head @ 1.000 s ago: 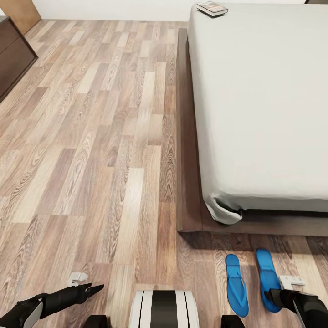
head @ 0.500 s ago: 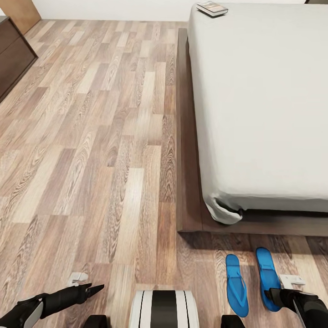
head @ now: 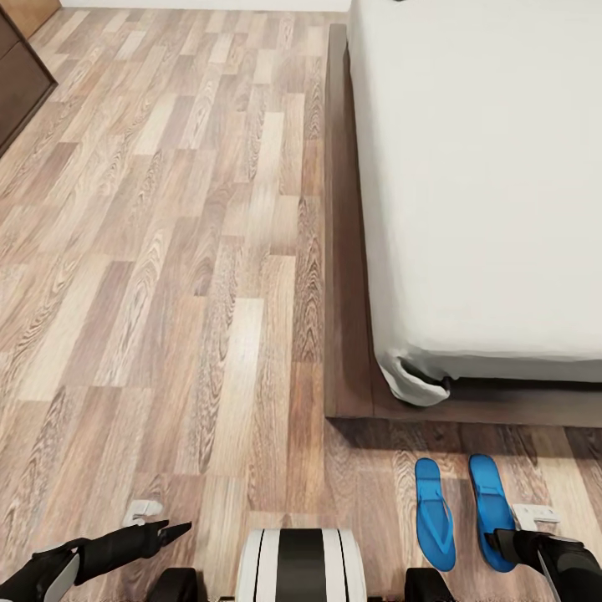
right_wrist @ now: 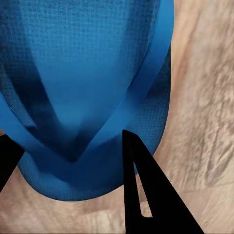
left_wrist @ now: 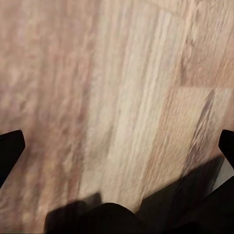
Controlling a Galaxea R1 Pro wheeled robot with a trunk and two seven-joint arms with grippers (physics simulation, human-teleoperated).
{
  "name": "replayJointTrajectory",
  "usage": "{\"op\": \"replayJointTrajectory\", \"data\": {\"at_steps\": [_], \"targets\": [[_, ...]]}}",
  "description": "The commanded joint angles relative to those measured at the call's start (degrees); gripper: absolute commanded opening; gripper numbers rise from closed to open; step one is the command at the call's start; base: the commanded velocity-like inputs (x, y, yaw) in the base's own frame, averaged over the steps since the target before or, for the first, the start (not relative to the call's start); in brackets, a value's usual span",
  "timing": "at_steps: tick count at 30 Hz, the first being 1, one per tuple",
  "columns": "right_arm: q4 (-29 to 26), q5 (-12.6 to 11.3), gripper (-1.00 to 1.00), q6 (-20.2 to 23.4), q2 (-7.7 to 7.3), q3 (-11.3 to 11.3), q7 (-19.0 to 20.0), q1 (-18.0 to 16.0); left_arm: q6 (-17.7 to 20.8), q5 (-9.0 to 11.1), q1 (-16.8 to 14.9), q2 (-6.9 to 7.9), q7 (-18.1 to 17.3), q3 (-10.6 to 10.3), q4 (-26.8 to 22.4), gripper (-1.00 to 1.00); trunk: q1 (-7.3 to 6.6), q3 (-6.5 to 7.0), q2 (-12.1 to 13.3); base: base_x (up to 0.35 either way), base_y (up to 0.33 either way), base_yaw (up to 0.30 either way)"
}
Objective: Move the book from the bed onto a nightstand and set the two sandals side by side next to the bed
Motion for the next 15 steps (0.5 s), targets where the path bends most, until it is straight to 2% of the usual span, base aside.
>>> {"op": "replayJointTrajectory", "data": {"at_steps": [1,7,15], "targets": [[-0.1,0.6,-1.0,0.2,0.03,-0.2,0.5,0.0,0.6,0.1,0.0,-0.03,-0.3,0.3,0.0,1.0,0.01,-0.26,0.0,0.0,0.0,0.0],[-0.1,0.6,-1.0,0.2,0.03,-0.2,0.5,0.0,0.6,0.1,0.0,-0.06,-0.3,0.3,0.0,1.0,0.17,-1.59,-0.1,0.0,0.0,0.0],[-0.2,0.6,-1.0,-1.0,0.03,0.0,0.9,0.0,0.6,0.1,0.0,-0.06,-0.3,0.3,0.0,1.0,0.17,-1.59,-0.1,0.0,0.0,0.0]]}}
